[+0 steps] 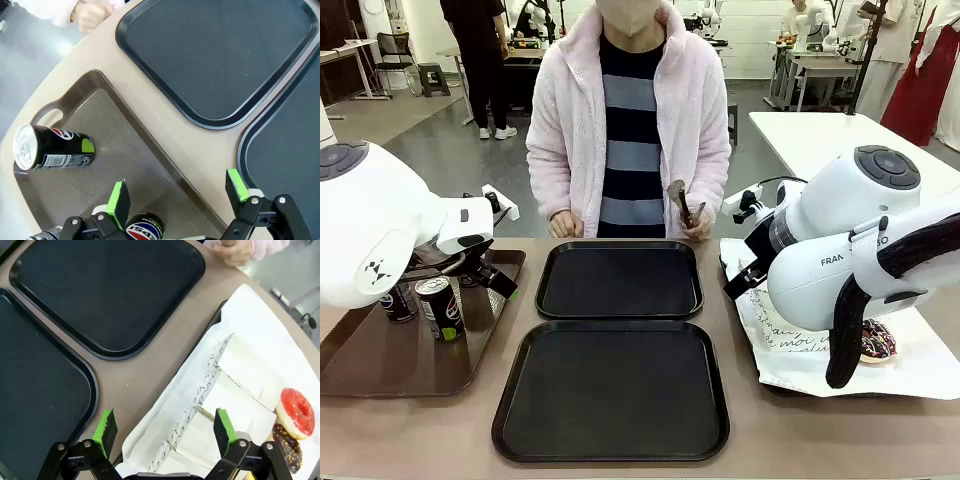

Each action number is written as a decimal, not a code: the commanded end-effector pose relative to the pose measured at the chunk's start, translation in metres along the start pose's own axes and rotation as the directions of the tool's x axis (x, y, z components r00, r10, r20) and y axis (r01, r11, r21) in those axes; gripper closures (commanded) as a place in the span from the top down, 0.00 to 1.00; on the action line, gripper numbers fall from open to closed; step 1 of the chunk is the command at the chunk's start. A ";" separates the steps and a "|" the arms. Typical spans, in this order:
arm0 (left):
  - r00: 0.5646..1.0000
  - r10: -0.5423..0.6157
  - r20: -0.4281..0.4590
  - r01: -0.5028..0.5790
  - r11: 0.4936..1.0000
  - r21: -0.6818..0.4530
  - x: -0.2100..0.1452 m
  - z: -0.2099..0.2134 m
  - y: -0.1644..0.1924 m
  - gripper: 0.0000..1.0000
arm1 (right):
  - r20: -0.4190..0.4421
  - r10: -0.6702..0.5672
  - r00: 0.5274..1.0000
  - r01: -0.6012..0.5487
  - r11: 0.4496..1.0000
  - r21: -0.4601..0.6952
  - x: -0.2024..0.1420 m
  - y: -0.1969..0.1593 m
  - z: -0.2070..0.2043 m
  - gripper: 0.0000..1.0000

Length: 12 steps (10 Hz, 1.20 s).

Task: Set up donuts and drinks on trays.
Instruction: Pick up one Pepsi coke and place it on the Flat Tray.

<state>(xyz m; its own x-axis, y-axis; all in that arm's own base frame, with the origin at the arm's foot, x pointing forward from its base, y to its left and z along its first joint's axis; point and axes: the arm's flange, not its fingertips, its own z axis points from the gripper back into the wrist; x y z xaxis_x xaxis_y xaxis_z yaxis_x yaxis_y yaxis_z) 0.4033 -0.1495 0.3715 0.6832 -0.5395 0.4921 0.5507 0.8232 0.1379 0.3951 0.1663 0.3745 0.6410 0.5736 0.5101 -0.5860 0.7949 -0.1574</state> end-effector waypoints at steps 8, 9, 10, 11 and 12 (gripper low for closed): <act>1.000 0.000 0.000 0.000 1.000 0.000 0.000 0.000 0.000 1.00 | 0.000 0.000 1.000 0.000 1.000 0.000 0.000 0.000 0.000 1.00; 1.000 0.000 0.000 0.000 1.000 0.000 0.000 0.000 0.000 1.00 | 0.000 0.000 1.000 0.000 1.000 0.000 0.000 0.000 0.000 1.00; 1.000 0.000 0.000 0.000 1.000 0.000 0.000 0.000 0.000 1.00 | 0.000 0.000 1.000 0.000 1.000 0.000 0.000 0.000 0.000 1.00; 1.000 0.000 0.000 0.000 1.000 0.000 0.000 0.000 0.000 1.00 | 0.000 0.000 1.000 0.000 1.000 0.000 0.000 0.000 0.000 1.00; 1.000 0.000 0.000 0.000 1.000 0.000 0.000 0.000 0.000 1.00 | 0.000 0.000 1.000 0.000 1.000 0.000 0.000 0.000 0.000 1.00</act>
<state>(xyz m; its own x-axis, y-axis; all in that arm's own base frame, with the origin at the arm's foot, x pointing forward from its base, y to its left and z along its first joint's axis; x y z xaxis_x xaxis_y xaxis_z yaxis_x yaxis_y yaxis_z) 0.4033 -0.1496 0.3715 0.6832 -0.5395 0.4921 0.5507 0.8232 0.1379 0.3952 0.1662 0.3745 0.6412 0.5733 0.5101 -0.5857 0.7951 -0.1574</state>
